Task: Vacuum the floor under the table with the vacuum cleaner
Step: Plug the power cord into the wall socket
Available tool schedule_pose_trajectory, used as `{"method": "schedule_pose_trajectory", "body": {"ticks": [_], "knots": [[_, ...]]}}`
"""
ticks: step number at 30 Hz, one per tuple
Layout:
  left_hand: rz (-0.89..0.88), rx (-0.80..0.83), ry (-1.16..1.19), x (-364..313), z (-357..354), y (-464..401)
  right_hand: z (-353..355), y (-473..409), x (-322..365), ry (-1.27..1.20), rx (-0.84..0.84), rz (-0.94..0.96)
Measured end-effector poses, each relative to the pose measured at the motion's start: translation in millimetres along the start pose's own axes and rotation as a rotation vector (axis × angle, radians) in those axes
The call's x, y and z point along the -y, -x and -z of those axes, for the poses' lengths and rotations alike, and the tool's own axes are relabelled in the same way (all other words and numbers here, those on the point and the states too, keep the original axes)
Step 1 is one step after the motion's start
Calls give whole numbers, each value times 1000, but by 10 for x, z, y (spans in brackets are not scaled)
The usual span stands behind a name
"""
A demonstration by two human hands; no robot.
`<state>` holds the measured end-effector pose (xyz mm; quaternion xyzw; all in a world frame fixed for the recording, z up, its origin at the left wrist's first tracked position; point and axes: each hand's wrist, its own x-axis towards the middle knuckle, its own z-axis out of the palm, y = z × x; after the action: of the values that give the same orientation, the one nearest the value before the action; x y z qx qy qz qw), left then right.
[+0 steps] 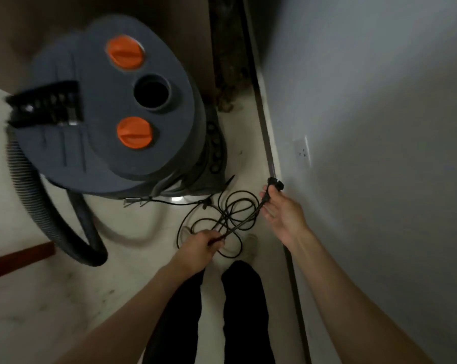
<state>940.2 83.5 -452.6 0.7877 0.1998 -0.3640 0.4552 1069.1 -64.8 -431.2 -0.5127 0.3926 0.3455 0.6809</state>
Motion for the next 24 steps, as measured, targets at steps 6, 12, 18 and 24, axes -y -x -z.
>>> {"method": "schedule_pose_trajectory", "body": {"ticks": [6, 12, 18, 24], "knots": [[-55, -32, 267, 129, -227, -1112, 121, -1103, -206, -136, -19, 11], [-115, -88, 418, -114, -304, -1979, 234, -1738, -146, -198, -125, 49], [-139, -185, 437, -544, -280, -2414, 279, -1841, 26, -283, -197, 131], [-97, -239, 459, -824, -407, -2560, 358, -1870, 122, -325, -253, 190]]}}
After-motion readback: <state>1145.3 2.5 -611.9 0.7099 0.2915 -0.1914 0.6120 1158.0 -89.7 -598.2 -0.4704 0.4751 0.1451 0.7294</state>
